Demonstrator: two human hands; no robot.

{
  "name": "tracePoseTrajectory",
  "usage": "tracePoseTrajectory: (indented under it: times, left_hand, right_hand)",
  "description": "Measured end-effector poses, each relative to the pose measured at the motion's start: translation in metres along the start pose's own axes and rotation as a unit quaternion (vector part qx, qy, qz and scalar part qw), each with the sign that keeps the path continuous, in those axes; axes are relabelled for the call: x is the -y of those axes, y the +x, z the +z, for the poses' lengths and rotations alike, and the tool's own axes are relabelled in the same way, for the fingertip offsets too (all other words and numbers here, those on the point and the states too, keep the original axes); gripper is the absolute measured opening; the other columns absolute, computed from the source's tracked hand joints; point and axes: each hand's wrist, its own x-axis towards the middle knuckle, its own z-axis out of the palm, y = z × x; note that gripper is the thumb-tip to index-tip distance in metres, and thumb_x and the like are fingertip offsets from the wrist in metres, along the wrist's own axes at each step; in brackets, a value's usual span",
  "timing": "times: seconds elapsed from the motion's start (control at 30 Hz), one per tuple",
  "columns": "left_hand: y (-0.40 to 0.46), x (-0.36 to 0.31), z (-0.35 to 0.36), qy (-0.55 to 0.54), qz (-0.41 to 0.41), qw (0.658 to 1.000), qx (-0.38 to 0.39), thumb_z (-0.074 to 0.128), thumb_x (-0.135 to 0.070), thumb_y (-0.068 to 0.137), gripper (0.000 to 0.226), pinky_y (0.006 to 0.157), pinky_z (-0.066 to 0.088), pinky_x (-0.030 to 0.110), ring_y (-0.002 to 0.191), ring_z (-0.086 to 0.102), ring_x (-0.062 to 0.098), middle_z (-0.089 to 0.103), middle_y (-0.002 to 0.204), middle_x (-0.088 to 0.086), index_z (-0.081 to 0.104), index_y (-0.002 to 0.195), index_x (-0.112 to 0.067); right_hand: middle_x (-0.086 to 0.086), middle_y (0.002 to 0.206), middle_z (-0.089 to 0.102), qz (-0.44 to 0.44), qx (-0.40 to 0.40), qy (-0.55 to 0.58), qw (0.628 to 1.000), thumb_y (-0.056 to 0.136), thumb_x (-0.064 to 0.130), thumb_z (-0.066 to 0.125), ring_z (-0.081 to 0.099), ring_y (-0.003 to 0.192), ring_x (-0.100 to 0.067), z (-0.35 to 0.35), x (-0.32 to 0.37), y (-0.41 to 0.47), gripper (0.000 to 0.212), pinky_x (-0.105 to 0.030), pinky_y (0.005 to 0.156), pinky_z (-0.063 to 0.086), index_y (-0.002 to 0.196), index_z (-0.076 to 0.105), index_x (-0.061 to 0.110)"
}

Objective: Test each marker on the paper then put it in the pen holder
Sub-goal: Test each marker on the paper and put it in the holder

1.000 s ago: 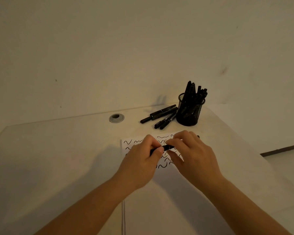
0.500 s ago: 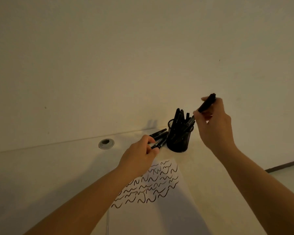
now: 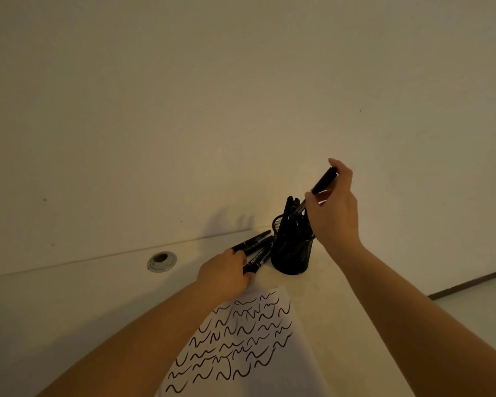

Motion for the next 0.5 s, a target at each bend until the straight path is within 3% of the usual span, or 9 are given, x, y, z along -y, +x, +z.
tracePoseTrajectory:
  times: [0.1,0.2,0.33,0.5]
  left_hand:
    - [0.002,0.002,0.004,0.009,-0.005,1.000,0.003,0.048,-0.044,0.089,0.041,0.072,0.040,0.028,0.099,0.055,0.023,0.050,0.122,0.006,0.049,0.119,-0.016]
    - [0.002,0.004,0.008,0.004,-0.015,1.000,0.006,0.048,-0.042,0.089,0.038,0.072,0.041,0.029,0.098,0.055,0.023,0.051,0.119,0.006,0.049,0.116,-0.016]
    - [0.003,0.004,0.011,-0.005,-0.026,1.000,0.006,0.048,-0.043,0.089,0.039,0.071,0.041,0.029,0.095,0.055,0.023,0.052,0.115,0.008,0.048,0.114,-0.013]
    - [0.003,0.005,0.014,-0.016,-0.036,0.999,0.033,0.051,-0.043,0.088,0.041,0.073,0.044,0.033,0.094,0.056,0.025,0.055,0.110,0.011,0.047,0.110,-0.008]
  right_hand:
    - [0.011,0.074,0.052,0.001,0.027,-0.038,0.999,0.086,0.012,0.058,0.056,0.066,-0.007,0.006,-0.008,-0.003,0.066,-0.023,0.051,0.044,0.136,0.022,0.035]
    - [0.006,0.072,0.052,-0.002,0.050,-0.070,0.996,0.086,0.012,0.057,0.056,0.065,-0.014,0.009,-0.013,-0.005,0.063,-0.031,0.055,0.048,0.134,0.023,0.036]
    - [0.000,0.074,0.056,-0.030,0.105,-0.123,0.986,0.091,0.014,0.049,0.058,0.068,-0.023,0.013,-0.016,-0.007,0.043,-0.039,0.059,0.051,0.129,0.034,0.025]
    - [-0.009,0.082,0.063,-0.106,0.151,-0.242,0.953,0.096,0.021,0.039,0.056,0.069,-0.027,0.020,-0.015,-0.007,0.021,-0.036,0.063,0.042,0.114,0.046,0.015]
